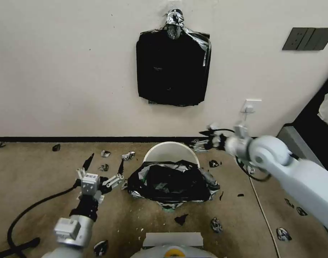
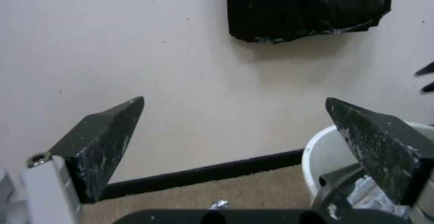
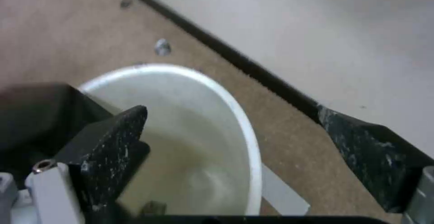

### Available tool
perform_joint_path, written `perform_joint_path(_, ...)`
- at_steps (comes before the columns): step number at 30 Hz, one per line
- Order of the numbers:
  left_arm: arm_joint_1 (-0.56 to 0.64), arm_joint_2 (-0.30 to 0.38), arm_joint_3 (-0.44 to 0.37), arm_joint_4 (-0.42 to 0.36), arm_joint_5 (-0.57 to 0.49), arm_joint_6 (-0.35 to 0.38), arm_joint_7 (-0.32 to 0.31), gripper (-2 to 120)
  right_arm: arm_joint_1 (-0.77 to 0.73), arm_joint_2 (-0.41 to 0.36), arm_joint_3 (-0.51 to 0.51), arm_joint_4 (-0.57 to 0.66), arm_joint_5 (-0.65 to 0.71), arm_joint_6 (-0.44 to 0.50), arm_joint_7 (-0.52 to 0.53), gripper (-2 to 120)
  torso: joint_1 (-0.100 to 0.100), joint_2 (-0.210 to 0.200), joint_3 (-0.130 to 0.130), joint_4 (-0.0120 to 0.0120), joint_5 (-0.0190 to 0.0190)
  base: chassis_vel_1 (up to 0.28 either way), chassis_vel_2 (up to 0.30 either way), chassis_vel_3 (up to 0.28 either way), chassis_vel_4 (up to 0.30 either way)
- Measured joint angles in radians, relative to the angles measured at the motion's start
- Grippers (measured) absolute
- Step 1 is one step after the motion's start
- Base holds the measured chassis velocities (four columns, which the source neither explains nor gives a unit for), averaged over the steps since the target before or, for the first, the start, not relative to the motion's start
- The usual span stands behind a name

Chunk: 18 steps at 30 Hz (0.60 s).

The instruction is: Place a trash bag onto the trash bin.

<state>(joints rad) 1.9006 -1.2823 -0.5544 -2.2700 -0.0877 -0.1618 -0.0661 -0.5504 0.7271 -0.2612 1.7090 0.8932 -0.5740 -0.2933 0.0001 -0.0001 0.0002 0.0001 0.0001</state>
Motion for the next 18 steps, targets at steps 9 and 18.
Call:
perform_joint_path(9,-0.024,-0.110,0.021,0.042,0.035,-0.023,0.018,100,0.059,0.091,-0.100,-0.182,-0.086,0.022,-0.072,99,0.000,0.000,0.000,0.0000,0.0000,0.000,0.000,0.000,0.000)
perform_joint_path(18,-0.032,-0.124,0.044,0.055,0.056,-0.022,0.017,100,0.108,0.145,-0.177,-0.315,-0.132,0.075,-0.132,80,0.000,0.000,0.000,-0.0001,0.0000,0.000,0.000,0.000,0.000)
